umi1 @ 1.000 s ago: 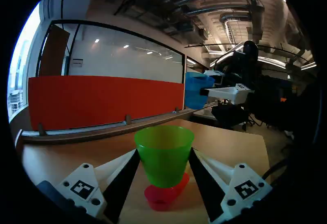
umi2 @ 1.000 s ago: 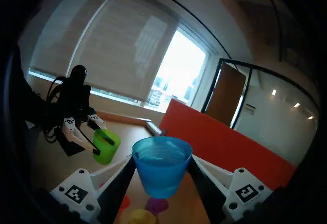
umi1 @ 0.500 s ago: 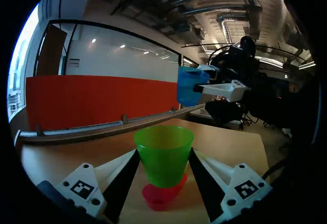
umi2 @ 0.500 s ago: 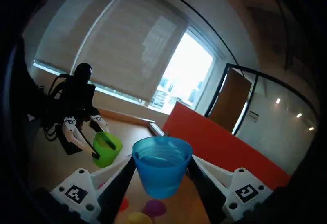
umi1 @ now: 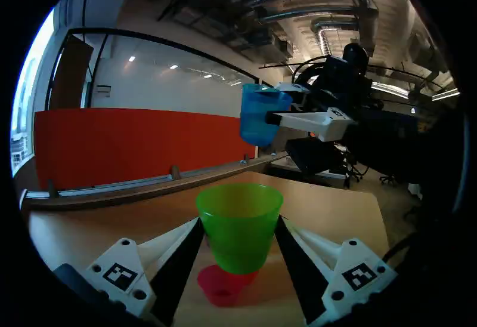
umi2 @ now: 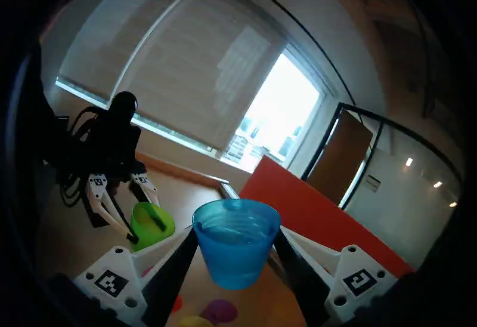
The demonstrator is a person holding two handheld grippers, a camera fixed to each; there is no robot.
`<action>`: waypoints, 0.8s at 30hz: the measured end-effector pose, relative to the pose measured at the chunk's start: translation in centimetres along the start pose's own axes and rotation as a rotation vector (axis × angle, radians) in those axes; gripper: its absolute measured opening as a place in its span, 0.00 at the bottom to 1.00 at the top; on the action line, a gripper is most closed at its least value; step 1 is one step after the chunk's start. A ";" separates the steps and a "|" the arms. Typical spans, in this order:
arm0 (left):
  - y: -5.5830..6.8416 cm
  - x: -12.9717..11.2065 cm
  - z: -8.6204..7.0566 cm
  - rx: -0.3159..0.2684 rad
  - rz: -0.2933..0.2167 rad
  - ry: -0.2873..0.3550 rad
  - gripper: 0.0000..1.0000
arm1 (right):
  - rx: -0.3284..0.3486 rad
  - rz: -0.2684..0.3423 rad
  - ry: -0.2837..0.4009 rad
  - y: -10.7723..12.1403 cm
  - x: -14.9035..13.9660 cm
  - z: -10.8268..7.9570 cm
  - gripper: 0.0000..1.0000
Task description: Pour water
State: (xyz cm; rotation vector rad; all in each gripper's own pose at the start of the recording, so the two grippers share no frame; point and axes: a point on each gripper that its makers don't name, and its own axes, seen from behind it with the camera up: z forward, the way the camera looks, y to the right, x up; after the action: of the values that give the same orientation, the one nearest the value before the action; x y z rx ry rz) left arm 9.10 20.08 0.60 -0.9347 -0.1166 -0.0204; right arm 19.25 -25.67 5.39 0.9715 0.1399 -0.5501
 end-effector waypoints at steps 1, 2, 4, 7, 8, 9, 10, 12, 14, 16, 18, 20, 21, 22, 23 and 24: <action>0.1 -0.1 0.1 -0.002 -0.001 -0.001 0.82 | 0.003 -0.006 0.002 -0.1 0.1 0.1 0.89; 0.1 -0.2 0.1 -0.004 -0.001 -0.001 0.82 | 0.006 -0.011 0.004 -0.1 0.2 0.2 0.89; 0.1 -0.3 0.2 -0.005 -0.002 -0.001 0.82 | 0.012 -0.025 0.007 -0.2 0.5 0.4 0.89; 0.2 -0.4 0.4 -0.008 -0.005 0.000 0.82 | 0.020 -0.048 0.010 -0.3 0.8 0.7 0.89; 0.3 -0.4 0.4 -0.009 -0.007 0.001 0.82 | 0.023 -0.056 0.011 -0.4 0.9 0.8 0.89; 0.3 -0.5 0.4 -0.009 -0.007 0.001 0.82 | 0.025 -0.064 0.010 -0.4 0.9 1.0 0.89; 0.3 -0.5 0.4 -0.009 -0.008 0.002 0.82 | 0.027 -0.071 0.009 -0.4 1.0 1.1 0.89; 0.4 -0.5 0.4 -0.011 -0.008 0.002 0.82 | 0.031 -0.086 0.009 -0.5 1.1 1.4 0.89; 0.5 -0.6 0.4 -0.014 -0.008 0.001 0.82 | 0.036 -0.101 0.009 -0.5 1.3 1.6 0.89; 0.5 -0.6 0.5 -0.016 -0.007 0.001 0.82 | 0.039 -0.114 0.010 -0.4 1.6 1.8 0.89; 0.6 -0.6 0.5 -0.019 -0.007 0.001 0.82 | 0.043 -0.126 0.011 -0.4 1.8 2.0 0.89; 0.7 -0.5 0.6 -0.021 -0.008 0.002 0.82 | 0.046 -0.136 0.014 -0.4 2.0 2.2 0.89; 0.7 -0.5 0.6 -0.022 -0.009 0.003 0.82 | 0.048 -0.143 0.014 -0.4 2.0 2.3 0.89; 0.8 -0.5 0.6 -0.023 -0.010 0.003 0.82 | 0.050 -0.149 0.014 -0.4 2.1 2.4 0.89; 0.8 -0.5 0.6 -0.024 -0.011 0.004 0.82 | 0.053 -0.155 0.014 -0.4 2.2 2.5 0.89; 0.8 -0.4 0.6 -0.024 -0.011 0.004 0.82 | 0.055 -0.164 0.014 -0.4 2.2 2.6 0.89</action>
State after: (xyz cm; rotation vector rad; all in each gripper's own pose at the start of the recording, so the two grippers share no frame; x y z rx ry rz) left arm 8.66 21.02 0.22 -0.9584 -0.1174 -0.0338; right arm 20.59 -28.81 5.74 1.0229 0.2189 -0.7003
